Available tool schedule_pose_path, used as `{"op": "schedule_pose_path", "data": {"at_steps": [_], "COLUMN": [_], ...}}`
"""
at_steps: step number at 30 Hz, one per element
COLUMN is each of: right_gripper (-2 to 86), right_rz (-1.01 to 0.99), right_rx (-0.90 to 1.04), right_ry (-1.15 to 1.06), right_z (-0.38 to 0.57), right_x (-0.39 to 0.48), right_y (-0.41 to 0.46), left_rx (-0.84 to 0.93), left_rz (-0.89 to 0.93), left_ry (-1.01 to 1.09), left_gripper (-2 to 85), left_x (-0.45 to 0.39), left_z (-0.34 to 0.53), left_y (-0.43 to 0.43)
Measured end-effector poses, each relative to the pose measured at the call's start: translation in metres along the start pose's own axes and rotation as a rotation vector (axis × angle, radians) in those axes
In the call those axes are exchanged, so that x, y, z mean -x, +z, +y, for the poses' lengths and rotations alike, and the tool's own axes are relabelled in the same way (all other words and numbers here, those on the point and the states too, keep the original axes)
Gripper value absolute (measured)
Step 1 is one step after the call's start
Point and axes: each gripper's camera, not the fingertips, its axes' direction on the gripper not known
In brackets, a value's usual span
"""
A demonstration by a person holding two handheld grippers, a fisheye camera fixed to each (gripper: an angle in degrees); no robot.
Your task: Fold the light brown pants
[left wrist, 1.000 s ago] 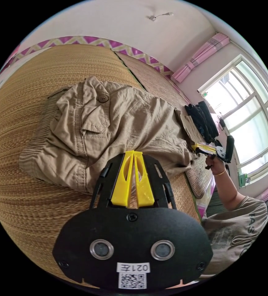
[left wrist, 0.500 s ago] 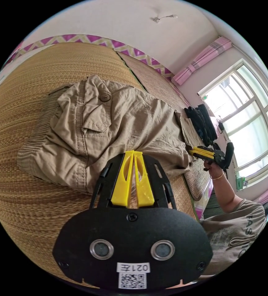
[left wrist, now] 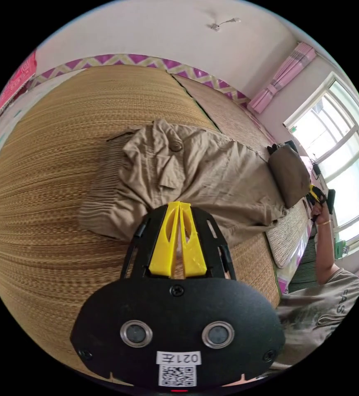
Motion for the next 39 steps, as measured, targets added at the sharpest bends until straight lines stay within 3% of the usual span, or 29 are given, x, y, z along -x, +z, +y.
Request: {"op": "schedule_pose_path", "data": {"at_steps": [4,9,13,21,29,32,36,39], "right_gripper": [-0.3,0.3,0.4,0.3,-0.5,-0.4,0.2,1.8], "right_rz": [0.063,0.166,0.094,0.129,0.262,0.183,0.183,0.226], "right_rx": [-0.107,-0.219,-0.189,-0.022,-0.146,-0.103,0.016,0.106], "right_ry": [0.177,0.449,0.505,0.376,0.22,0.069,-0.134,-0.32], "right_z": [0.022,0.074,0.1,0.117,0.107,0.089,0.056,0.025], "right_x": [-0.105,-0.233,-0.285,-0.254,-0.171,-0.125,-0.053,0.002], "right_y": [-0.08,-0.12,-0.129,-0.099,-0.101,-0.068,-0.003,0.053], "left_rx": [0.006,-0.005,0.001,-0.013,0.004,-0.084,-0.416,-0.452], "left_rz": [-0.051,-0.103,-0.198,-0.231,-0.295,-0.246,-0.019,0.037], "left_ry": [-0.007,-0.062,-0.103,-0.215,-0.174,-0.194,-0.153,-0.048], "left_gripper": [-0.9,-0.9,-0.9,-0.9,-0.9,-0.9,-0.9,-0.7], "left_x": [0.023,0.055,0.082,0.144,0.13,0.126,0.101,0.069], "left_z": [0.005,0.01,0.01,0.037,0.057,0.067,0.087,0.066], "left_y": [-0.013,-0.028,-0.048,-0.097,-0.12,-0.139,-0.196,-0.21]}}
